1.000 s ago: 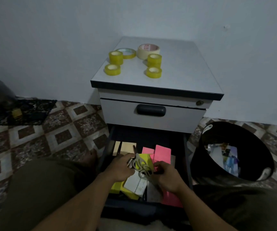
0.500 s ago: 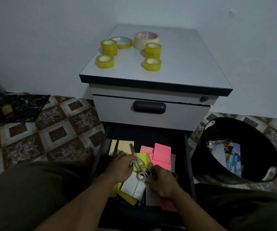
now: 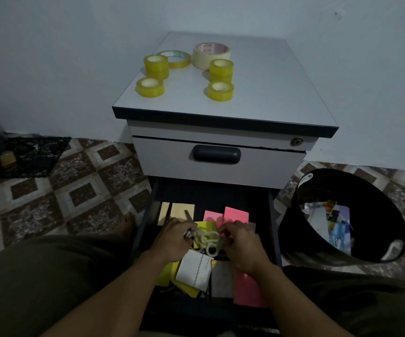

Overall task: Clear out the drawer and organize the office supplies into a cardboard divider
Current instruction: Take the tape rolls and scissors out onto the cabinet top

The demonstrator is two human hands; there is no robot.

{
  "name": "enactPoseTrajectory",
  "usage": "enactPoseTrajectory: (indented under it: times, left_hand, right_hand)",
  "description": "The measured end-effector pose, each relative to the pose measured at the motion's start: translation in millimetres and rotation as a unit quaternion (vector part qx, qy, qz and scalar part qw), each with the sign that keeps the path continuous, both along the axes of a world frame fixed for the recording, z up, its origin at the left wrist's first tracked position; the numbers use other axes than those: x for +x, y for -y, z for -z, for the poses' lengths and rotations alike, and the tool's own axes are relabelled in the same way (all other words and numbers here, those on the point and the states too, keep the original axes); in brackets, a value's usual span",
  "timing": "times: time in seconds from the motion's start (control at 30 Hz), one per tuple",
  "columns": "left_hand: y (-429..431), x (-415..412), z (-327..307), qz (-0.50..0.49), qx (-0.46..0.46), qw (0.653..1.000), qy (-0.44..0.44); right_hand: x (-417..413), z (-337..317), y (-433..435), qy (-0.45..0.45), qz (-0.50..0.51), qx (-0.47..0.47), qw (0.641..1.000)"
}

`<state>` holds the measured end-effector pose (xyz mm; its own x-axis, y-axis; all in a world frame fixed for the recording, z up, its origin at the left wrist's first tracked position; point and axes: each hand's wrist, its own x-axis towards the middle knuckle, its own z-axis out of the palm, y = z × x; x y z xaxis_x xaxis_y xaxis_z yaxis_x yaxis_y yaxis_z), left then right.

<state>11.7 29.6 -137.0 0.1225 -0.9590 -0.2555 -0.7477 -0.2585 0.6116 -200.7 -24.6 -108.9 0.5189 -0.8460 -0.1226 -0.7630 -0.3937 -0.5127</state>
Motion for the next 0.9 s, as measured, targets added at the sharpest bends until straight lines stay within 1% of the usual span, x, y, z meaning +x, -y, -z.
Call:
enactPoseTrajectory:
  times: [0.03, 0.07, 0.13, 0.17, 0.23, 0.27, 0.33, 0.43, 0.57, 0.73, 0.8, 0.9]
  left_hand:
    - [0.4, 0.1, 0.6, -0.003, 0.004, 1.0, -0.001]
    - [0.7, -0.2, 0.9, -0.003, 0.005, 1.0, 0.001]
    - [1.4, -1.0, 1.1, -0.001, 0.013, 1.0, 0.01]
    - [1.8, -1.3, 1.3, 0.001, 0.02, 1.0, 0.014]
    - [3.1, -1.7, 2.5, 0.008, 0.034, 0.999, 0.026]
    - [3.8, -2.0, 3.5, 0.014, 0.039, 0.999, 0.033]
    - [4.9, -2.1, 5.2, 0.021, 0.043, 0.998, 0.049]
    - [6.2, -2.3, 6.2, 0.025, 0.041, 0.997, 0.064]
    - [8.5, -1.6, 4.4, 0.035, 0.016, 0.997, 0.073]
    - [8.0, -1.2, 6.4, 0.015, -0.01, 0.999, 0.039]
    - [5.8, -2.0, 5.8, 0.02, 0.005, 0.998, 0.052]
    - [5.7, -3.8, 4.0, 0.045, 0.019, 0.995, 0.087]
  right_hand:
    - [-3.6, -0.5, 1.6, -0.047, -0.006, -0.027, 0.999]
    - [-6.0, -2.2, 1.9, -0.068, 0.0, -0.038, 0.997]
    - [-7.3, -0.6, 0.1, -0.049, 0.029, -0.033, 0.998]
    - [-7.1, 1.4, -1.6, -0.026, 0.047, -0.011, 0.999]
    - [-5.1, 5.4, -3.3, 0.002, 0.077, 0.07, 0.995]
    - [-4.4, 6.4, -3.9, 0.001, 0.082, 0.108, 0.991]
    - [-2.0, 9.3, -6.5, -0.018, 0.073, 0.137, 0.988]
    - [0.1, 15.8, -10.5, -0.026, 0.058, 0.119, 0.991]
    - [1.4, 21.8, -8.8, -0.045, 0.058, 0.094, 0.993]
    - [2.9, 27.8, -6.0, -0.02, 0.069, 0.085, 0.994]
    - [2.5, 27.4, -5.2, -0.009, 0.072, 0.084, 0.994]
    - [1.6, 25.0, -3.3, 0.032, 0.077, 0.108, 0.991]
